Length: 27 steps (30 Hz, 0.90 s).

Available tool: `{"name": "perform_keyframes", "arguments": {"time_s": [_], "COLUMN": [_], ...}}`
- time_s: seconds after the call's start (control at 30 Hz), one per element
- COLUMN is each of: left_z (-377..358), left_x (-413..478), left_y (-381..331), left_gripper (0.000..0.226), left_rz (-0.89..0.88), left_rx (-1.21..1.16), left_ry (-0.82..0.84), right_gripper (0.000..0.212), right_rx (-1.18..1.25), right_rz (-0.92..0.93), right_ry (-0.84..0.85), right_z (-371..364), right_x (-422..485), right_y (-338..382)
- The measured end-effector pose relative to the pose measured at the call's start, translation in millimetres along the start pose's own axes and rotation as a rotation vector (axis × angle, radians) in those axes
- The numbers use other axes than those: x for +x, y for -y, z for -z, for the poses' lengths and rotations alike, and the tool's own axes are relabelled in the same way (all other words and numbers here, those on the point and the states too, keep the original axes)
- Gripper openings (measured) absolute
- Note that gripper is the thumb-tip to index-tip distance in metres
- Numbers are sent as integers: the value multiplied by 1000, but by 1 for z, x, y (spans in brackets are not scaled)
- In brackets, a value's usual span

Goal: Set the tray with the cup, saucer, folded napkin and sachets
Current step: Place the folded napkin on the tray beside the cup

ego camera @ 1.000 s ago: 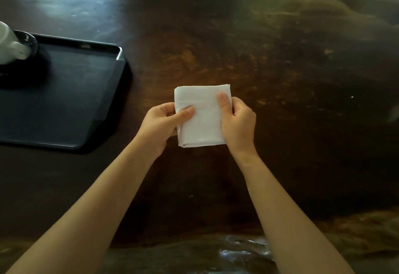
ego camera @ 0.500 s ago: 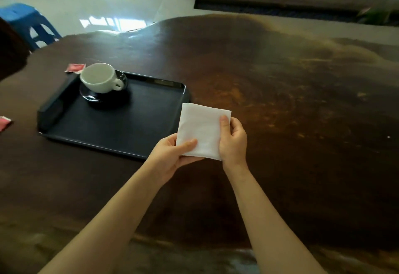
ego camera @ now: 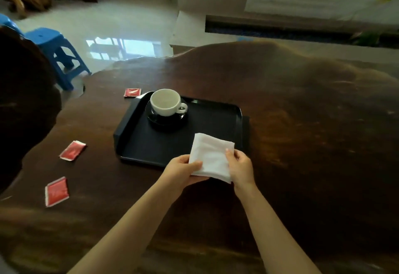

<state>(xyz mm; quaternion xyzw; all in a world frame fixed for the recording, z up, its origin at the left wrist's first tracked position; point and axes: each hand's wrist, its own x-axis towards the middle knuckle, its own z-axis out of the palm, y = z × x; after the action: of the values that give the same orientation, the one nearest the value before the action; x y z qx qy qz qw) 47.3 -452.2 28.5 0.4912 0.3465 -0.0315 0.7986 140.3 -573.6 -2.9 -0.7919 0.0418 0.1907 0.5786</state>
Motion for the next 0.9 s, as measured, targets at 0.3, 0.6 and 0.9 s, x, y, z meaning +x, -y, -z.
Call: {"name": "perform_keyframes", "arguments": {"time_s": [0.3,0.6,0.9], "left_z": [3,-1,-4], "left_x": [59,144,188], "left_y": [-26,-47,-26], "left_gripper": [44,40,52], "left_rz": [24,-146,-359], "left_rx": [123,397,838], "left_ry": [-176,-234,-394], "right_gripper": [48,47,64], "right_rx": [-249,-287,-548], "right_rz": [-56,140,261], "right_ry": [69,95,25], "right_z": [-11,-35,-53], "right_x": [23,104,144], "right_y": [21,28,-2]}}
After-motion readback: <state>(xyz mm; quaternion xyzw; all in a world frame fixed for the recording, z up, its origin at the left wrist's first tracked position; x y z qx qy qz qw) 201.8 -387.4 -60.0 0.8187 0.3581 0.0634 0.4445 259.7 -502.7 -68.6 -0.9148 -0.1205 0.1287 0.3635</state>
